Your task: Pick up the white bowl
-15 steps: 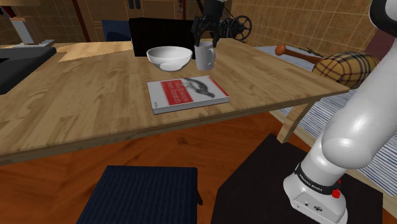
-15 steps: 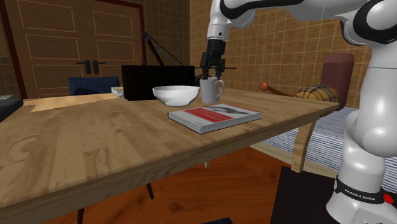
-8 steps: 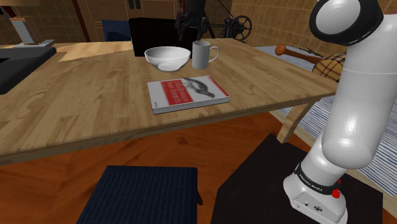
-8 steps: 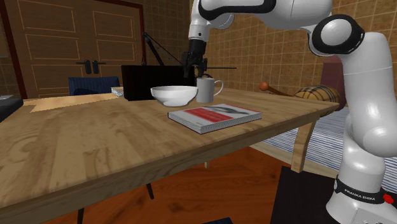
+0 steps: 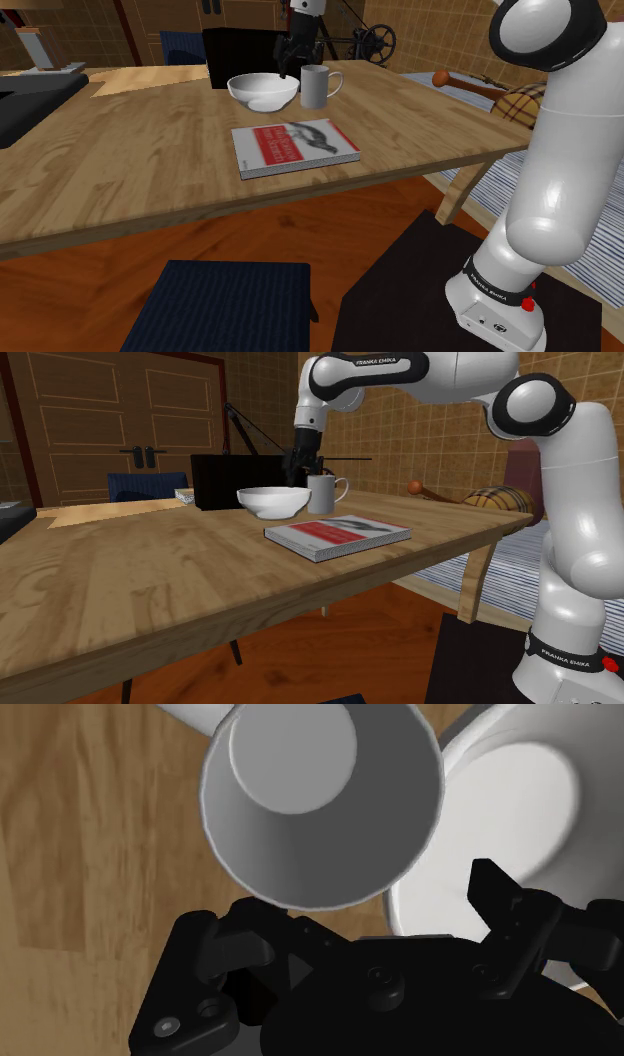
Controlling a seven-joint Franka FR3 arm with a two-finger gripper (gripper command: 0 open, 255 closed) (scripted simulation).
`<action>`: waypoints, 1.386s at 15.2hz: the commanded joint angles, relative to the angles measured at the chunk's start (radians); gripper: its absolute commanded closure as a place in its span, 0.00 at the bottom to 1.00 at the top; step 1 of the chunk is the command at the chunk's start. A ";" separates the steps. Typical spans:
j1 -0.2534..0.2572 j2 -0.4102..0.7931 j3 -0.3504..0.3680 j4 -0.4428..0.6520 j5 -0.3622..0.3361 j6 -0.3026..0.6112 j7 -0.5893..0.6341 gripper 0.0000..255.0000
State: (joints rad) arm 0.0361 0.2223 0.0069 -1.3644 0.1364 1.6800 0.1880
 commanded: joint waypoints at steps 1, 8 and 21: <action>0.001 -0.001 0.001 -0.011 0.000 0.009 0.000 0.00; 0.001 -0.008 0.001 -0.023 0.000 0.014 -0.001 1.00; -0.001 0.059 0.001 0.212 -0.001 -0.154 0.020 1.00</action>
State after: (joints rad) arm 0.0357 0.2708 0.0080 -1.1849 0.1351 1.5480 0.2059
